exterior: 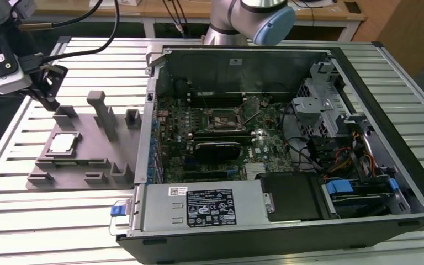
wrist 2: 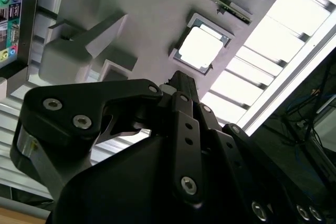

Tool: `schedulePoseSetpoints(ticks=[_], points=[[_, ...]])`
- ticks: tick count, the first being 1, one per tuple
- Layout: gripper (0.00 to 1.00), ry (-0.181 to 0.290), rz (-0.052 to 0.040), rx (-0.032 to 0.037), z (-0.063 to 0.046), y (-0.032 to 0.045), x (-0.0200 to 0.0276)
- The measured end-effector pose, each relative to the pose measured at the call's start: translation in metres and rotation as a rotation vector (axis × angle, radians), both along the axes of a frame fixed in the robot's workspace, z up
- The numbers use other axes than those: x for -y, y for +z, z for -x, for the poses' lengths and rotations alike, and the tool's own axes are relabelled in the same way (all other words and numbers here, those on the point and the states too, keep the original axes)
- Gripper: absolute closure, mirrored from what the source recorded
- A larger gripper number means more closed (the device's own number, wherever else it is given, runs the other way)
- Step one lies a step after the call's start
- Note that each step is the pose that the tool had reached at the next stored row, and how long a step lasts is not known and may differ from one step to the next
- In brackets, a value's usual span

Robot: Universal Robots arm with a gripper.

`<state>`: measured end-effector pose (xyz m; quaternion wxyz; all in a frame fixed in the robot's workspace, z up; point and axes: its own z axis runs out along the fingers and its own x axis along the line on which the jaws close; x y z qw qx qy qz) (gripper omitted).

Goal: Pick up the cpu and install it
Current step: 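Pick up the cpu and move it towards the insertion slot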

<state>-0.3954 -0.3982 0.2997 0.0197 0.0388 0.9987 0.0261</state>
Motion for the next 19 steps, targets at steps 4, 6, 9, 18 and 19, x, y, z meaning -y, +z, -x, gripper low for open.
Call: schedulePoseSetpoints(ticks=[4,6,9,18,19], points=[[0.89,0.000,0.0000,0.0000,0.007,-0.0027,0.0000],[0.89,0.000,0.0000,0.0000,0.009,-0.0048,0.0000],[0.89,0.000,0.0000,0.0001,0.013,-0.0090,-0.0004],[0.89,0.000,0.0000,0.0001,0.018,-0.0250,-0.0026],[0.89,0.000,0.0000,0.0001,0.018,-0.0268,-0.0026]])
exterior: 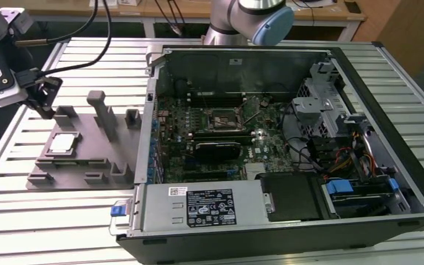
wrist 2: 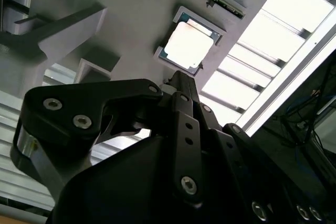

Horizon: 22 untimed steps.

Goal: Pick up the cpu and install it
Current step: 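Pick up the cpu and move it towards the insertion slot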

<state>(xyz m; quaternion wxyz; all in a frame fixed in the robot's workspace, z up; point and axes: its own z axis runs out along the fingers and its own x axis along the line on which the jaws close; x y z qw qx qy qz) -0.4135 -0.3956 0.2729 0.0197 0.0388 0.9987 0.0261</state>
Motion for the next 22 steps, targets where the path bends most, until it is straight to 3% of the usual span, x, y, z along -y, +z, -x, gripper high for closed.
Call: schedulePoseSetpoints(ticks=[14,22], points=[[0.89,0.000,0.0000,-0.0036,0.008,-0.0247,0.0002],[0.89,0.000,0.0001,-0.0115,0.008,-0.0388,0.0054]])
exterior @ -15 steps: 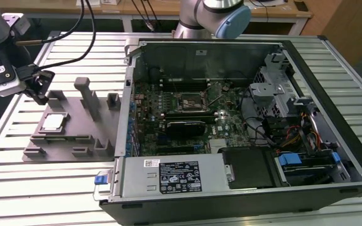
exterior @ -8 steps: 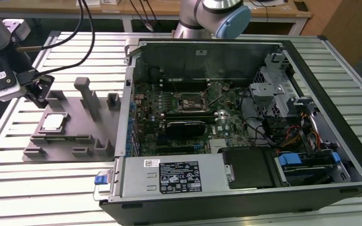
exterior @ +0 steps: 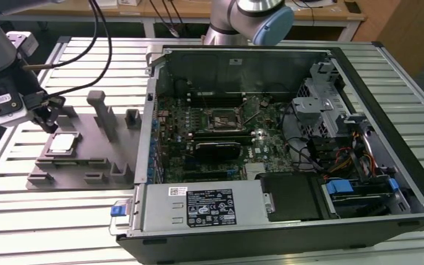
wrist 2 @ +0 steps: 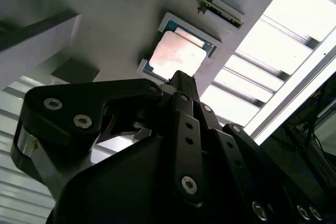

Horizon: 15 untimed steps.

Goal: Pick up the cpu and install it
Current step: 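Pick up the cpu and move it towards the insertion slot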

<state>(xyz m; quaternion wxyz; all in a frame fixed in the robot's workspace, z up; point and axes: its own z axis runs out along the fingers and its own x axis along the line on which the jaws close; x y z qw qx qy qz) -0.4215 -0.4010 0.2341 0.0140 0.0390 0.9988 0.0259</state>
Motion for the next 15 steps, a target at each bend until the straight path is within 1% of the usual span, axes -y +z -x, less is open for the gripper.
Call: schedulePoseSetpoints(ticks=[7,15], points=[[0.89,0.000,0.0000,-0.0057,0.000,-0.0127,0.0020],[0.89,0.000,0.0000,-0.0095,-0.003,-0.0246,0.0021]])
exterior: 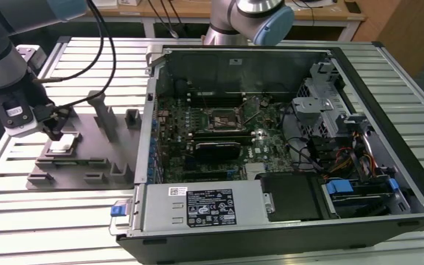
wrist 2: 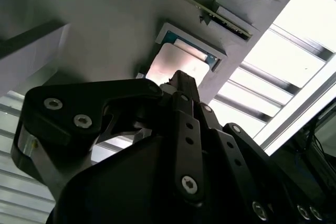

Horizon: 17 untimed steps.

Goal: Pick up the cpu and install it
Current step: 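Pick up the cpu and move it towards the insertion slot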

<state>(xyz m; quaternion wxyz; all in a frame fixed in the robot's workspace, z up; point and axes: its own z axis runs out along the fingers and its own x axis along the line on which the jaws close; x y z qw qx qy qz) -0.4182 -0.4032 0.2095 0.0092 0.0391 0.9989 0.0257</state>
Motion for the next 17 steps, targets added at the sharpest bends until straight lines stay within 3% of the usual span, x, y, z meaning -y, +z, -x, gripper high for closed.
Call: schedulePoseSetpoints(ticks=[7,16,17], points=[[0.89,0.000,0.0000,-0.0038,-0.0031,-0.0080,0.0000],[0.89,0.000,0.0000,-0.0039,-0.0034,-0.0092,0.0000],[0.83,0.000,0.0000,-0.0039,-0.0034,-0.0093,0.0000]])
